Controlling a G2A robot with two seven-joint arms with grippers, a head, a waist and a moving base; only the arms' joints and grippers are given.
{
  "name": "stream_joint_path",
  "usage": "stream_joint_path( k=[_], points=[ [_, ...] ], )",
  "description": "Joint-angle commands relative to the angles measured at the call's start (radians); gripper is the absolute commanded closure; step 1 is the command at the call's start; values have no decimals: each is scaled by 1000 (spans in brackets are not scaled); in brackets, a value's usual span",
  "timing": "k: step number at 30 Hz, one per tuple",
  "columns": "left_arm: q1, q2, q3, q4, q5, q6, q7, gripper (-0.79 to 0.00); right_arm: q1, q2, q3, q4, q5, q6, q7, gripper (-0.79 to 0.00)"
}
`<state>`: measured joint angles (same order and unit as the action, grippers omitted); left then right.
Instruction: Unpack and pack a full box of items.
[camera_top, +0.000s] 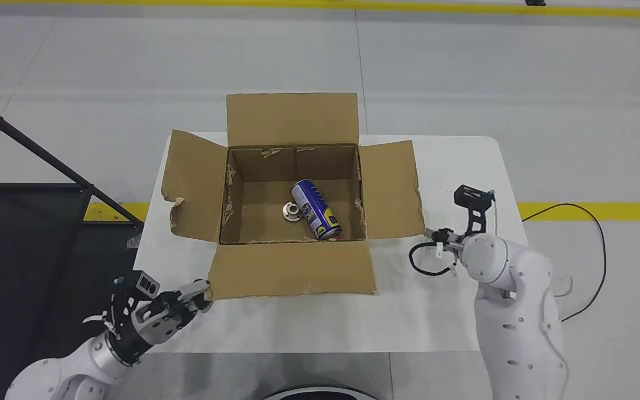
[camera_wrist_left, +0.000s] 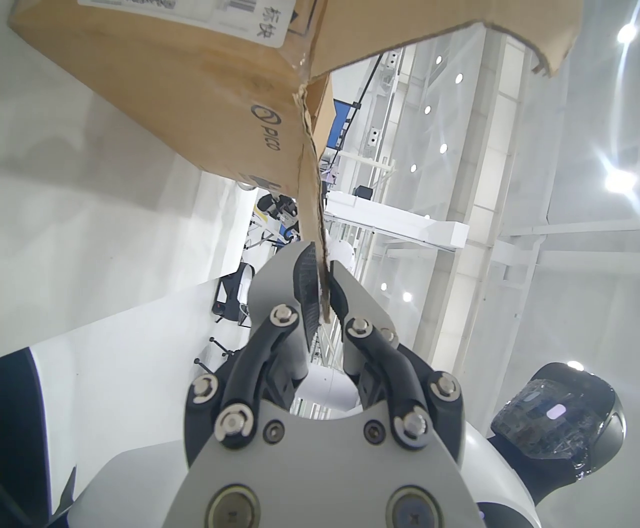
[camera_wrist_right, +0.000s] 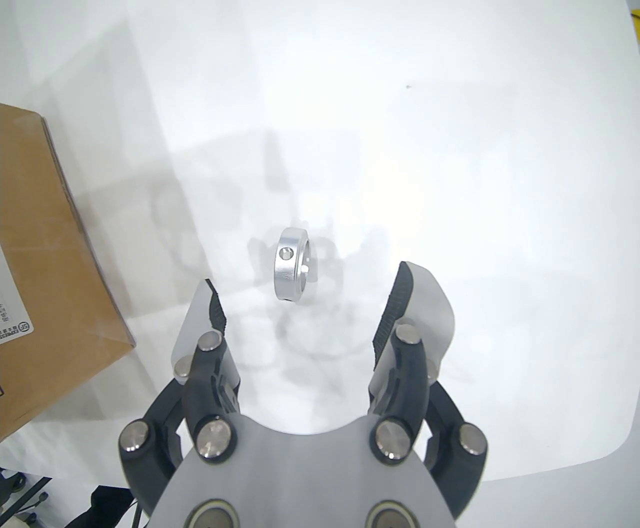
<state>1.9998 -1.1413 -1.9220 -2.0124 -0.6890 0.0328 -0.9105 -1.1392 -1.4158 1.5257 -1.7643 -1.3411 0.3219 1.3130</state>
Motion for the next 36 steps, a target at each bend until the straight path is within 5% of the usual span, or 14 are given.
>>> stream_joint_path(
  k=[1, 12, 15, 19, 21, 23, 36],
  points=[
    [0, 0, -2, 1, -1, 1, 2, -785, 2, -1, -6, 9, 5, 5, -5, -563],
    [7, 1, -12, 5, -12, 1, 10, -785, 13, -1, -30, 63, 17, 29, -33, -545],
    [9, 2, -15, 7, -13, -1, 14, -785, 14, -2, -36, 72, 20, 35, -41, -363],
    [13, 2, -19, 9, -15, -3, 15, -785, 15, -1, -40, 78, 24, 42, -45, -262],
    [14, 2, -21, 8, -17, -2, 15, -785, 15, -1, -41, 78, 27, 45, -49, -92],
    [14, 2, -24, 8, -19, -3, 17, -785, 14, -1, -42, 75, 30, 50, -53, -6],
    [14, 3, -38, 10, -36, -1, 19, -785, 18, 4, -9, -196, 2, 89, -181, 0]
  ],
)
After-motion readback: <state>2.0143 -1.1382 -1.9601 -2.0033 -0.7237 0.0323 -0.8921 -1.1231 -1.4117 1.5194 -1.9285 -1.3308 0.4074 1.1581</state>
